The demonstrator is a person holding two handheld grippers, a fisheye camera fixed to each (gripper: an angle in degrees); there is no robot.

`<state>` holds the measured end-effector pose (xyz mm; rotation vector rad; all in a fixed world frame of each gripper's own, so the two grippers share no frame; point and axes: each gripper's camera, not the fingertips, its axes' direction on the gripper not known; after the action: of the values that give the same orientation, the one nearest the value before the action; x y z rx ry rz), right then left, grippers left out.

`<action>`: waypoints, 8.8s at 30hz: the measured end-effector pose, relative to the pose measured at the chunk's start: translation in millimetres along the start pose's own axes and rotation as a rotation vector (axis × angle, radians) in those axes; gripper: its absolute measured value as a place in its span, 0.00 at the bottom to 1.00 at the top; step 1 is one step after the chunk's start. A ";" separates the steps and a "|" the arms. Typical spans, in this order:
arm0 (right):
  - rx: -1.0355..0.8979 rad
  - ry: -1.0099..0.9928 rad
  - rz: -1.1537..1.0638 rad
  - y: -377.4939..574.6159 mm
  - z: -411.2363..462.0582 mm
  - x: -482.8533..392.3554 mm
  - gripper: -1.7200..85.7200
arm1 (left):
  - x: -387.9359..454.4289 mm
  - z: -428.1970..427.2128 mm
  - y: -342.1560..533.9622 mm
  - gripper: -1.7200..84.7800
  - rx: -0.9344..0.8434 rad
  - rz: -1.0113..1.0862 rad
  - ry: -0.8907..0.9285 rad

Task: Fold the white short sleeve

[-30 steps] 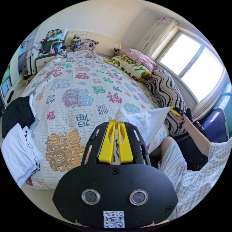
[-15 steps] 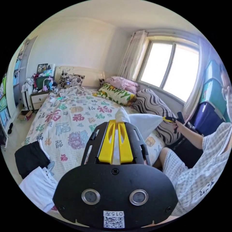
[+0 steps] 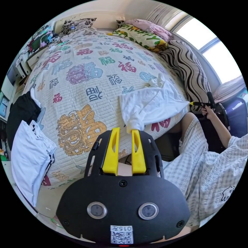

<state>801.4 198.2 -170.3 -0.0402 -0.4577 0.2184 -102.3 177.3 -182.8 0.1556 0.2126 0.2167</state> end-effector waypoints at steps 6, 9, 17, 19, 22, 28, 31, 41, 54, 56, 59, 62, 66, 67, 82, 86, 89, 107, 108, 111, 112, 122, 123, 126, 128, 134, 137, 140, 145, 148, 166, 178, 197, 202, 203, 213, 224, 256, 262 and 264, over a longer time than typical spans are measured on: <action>0.123 0.047 -0.025 -2.8 -32.1 -7.0 0.06 | -4.8 1.7 -16.6 0.09 0.017 -0.013 -0.022; 0.114 0.055 -0.154 -25.7 -27.7 -34.5 0.09 | -6.2 6.4 -30.0 0.09 0.043 -0.020 0.016; -0.081 0.053 -0.411 -119.3 47.1 -121.0 0.14 | 35.1 48.9 -112.2 0.12 0.066 0.114 0.095; -0.165 0.016 -0.396 -127.3 61.0 -122.5 0.08 | 45.9 78.4 -130.3 0.12 -0.009 0.145 0.138; -0.165 -0.026 -0.434 -106.9 41.9 -120.4 0.04 | 60.2 106.0 -128.7 0.12 -0.136 0.229 0.134; -0.090 -0.074 -0.434 -22.7 -34.2 -96.4 0.02 | 50.9 74.3 -71.0 0.14 -0.130 0.228 0.092; 0.000 -0.096 -0.363 7.5 -67.3 -86.4 0.02 | 47.2 58.2 -40.5 0.16 -0.169 0.249 0.010; 0.076 -0.083 -0.323 46.4 -104.6 -104.0 0.02 | 42.2 59.7 -15.7 0.14 -0.145 0.192 0.035; 0.362 -0.053 -0.255 -74.9 -222.4 -176.3 0.02 | -7.6 -130.0 -157.4 0.02 0.387 0.056 -0.066; 0.473 -0.060 -0.256 -105.0 -265.8 -204.1 0.02 | -2.5 -182.4 -190.3 0.02 0.480 0.047 -0.087; 0.612 0.017 -0.316 -132.0 -337.5 -261.9 0.02 | 19.2 -274.2 -218.4 0.02 0.691 0.055 -0.115; 0.742 0.013 -0.380 -131.4 -396.8 -308.7 0.02 | 49.4 -346.6 -220.5 0.02 0.824 0.140 -0.165; 0.789 0.021 -0.490 -106.5 -432.9 -348.6 0.02 | 86.2 -391.7 -187.3 0.02 0.887 0.305 -0.240; 0.776 0.034 -0.521 -96.1 -432.5 -355.1 0.02 | 92.6 -391.9 -174.5 0.02 0.873 0.343 -0.249; 0.098 0.128 -0.413 57.7 -158.5 -301.0 0.02 | 91.6 -79.5 -47.7 0.03 0.105 0.396 -0.002; -0.093 0.161 -0.332 85.7 -90.1 -286.2 0.02 | 99.4 -1.9 -27.3 0.03 -0.065 0.343 0.052; -0.160 0.191 -0.289 99.0 -61.0 -289.0 0.02 | 110.9 36.4 -22.4 0.03 -0.156 0.321 0.047; -0.076 0.586 -0.277 120.8 -11.9 -348.6 0.02 | 151.0 114.0 -84.3 0.10 -0.344 0.312 -0.110; -0.067 0.600 -0.279 120.5 -12.5 -348.7 0.02 | 148.7 112.9 -90.2 0.10 -0.327 0.290 -0.115; -0.040 0.626 -0.295 116.7 -12.7 -349.8 0.02 | 144.3 110.2 -109.3 0.10 -0.259 0.225 -0.106; -0.032 0.629 -0.301 114.0 -12.2 -350.0 0.02 | 143.6 110.9 -118.3 0.10 -0.231 0.200 -0.098; 0.019 0.673 -0.396 70.2 -0.6 -338.9 0.02 | 157.1 158.4 -213.5 0.11 -0.158 0.134 -0.075; 0.023 0.680 -0.406 59.7 2.4 -333.5 0.02 | 158.4 165.9 -229.5 0.11 -0.156 0.135 -0.078; 0.031 0.671 -0.418 28.0 12.3 -314.9 0.03 | 160.5 186.7 -274.6 0.11 -0.159 0.146 -0.082; 0.037 0.645 -0.408 5.5 18.9 -298.8 0.03 | 161.8 200.6 -303.7 0.11 -0.167 0.160 -0.084; 0.102 0.454 -0.261 -84.1 25.3 -206.0 0.06 | 167.2 259.0 -374.3 0.10 -0.361 0.267 -0.117; 0.148 0.362 -0.165 -129.8 15.1 -148.8 0.08 | 167.3 267.8 -406.8 0.10 -0.464 0.249 -0.074; 0.171 0.279 -0.099 -171.6 3.0 -98.4 0.08 | 180.9 257.5 -457.8 0.09 -0.423 0.224 -0.037; 0.097 0.212 -0.042 -244.1 9.7 -27.0 0.09 | 256.8 256.2 -615.9 0.11 -0.175 0.273 0.077; 0.084 0.156 -0.044 -274.9 19.9 8.9 0.09 | 310.6 284.3 -710.5 0.12 -0.081 0.312 0.121; -0.008 -0.094 -0.105 -343.2 48.7 168.0 0.03 | 465.4 446.2 -901.9 0.01 -0.105 0.391 0.174; -0.037 -0.123 0.017 -350.8 64.2 235.9 0.04 | 520.3 495.9 -929.3 0.05 -0.107 0.447 0.259; -0.111 -0.085 -0.060 -419.7 116.5 211.0 0.04 | 525.6 504.4 -908.5 0.02 -0.179 0.584 0.072; -0.036 -0.045 0.019 -425.5 109.4 199.8 0.02 | 535.7 502.7 -907.3 0.02 -0.127 0.627 0.084; -0.037 -0.044 0.023 -426.1 109.6 197.9 0.02 | 536.5 502.4 -906.2 0.02 -0.111 0.627 0.085; -0.080 0.027 0.060 -448.3 138.7 139.5 0.01 | 476.4 458.0 -858.4 0.03 -0.052 0.489 0.140; -0.134 0.103 -0.232 -482.4 162.2 -48.4 0.02 | 164.8 291.0 -624.0 0.07 0.061 -0.288 -0.141; -0.495 0.209 -0.965 -640.6 532.0 -657.3 0.11 | -158.2 223.1 -311.2 0.09 0.281 -0.535 0.124; -0.464 0.082 -0.810 -666.5 532.3 -652.0 0.03 | -179.3 230.8 -294.2 0.10 0.251 -0.443 0.178; -0.410 0.028 -0.741 -673.9 519.0 -641.9 0.03 | -187.5 232.3 -287.8 0.10 0.268 -0.448 0.225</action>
<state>145.5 -604.9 75.5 -0.2685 -0.4558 -0.6061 -172.5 -173.4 27.0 0.3446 0.4928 -0.2435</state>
